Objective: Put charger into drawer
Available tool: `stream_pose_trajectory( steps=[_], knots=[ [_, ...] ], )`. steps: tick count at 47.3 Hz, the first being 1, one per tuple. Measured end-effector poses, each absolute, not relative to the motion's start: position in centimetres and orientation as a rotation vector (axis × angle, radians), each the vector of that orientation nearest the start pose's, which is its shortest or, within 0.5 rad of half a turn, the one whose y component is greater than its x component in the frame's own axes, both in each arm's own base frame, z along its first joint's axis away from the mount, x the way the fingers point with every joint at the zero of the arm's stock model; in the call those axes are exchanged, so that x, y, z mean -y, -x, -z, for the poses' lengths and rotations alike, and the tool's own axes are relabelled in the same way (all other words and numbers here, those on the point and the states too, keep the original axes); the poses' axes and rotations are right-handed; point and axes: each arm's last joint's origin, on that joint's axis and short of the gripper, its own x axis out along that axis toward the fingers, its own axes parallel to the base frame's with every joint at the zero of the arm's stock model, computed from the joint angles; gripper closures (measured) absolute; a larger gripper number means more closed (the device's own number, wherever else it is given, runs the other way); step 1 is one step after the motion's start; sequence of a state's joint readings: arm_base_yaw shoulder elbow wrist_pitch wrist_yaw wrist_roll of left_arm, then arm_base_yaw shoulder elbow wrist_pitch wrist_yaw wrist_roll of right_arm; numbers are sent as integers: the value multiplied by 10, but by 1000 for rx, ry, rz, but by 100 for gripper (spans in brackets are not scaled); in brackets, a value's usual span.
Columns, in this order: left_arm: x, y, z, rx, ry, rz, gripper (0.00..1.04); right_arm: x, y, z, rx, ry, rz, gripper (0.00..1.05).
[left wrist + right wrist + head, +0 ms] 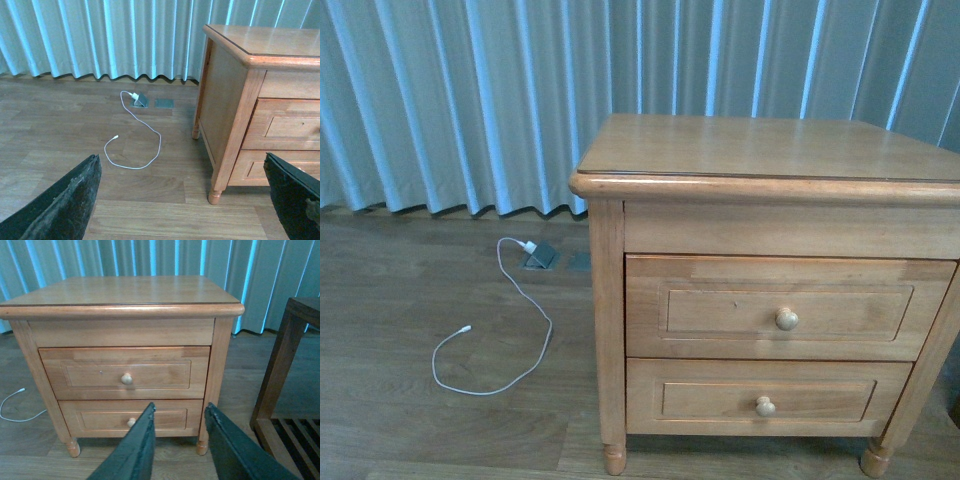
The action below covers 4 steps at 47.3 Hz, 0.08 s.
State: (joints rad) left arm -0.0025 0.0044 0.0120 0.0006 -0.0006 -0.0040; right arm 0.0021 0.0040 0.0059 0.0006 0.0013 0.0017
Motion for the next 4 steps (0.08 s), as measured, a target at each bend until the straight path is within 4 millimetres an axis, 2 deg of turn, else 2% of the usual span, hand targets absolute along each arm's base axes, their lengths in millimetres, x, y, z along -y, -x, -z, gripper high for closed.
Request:
stream_pose_trajectory(
  steps=[4],
  knots=[
    [0,-97,-167,8,4,2,6,0,-98,-165,2,-2,-1,54]
  ],
)
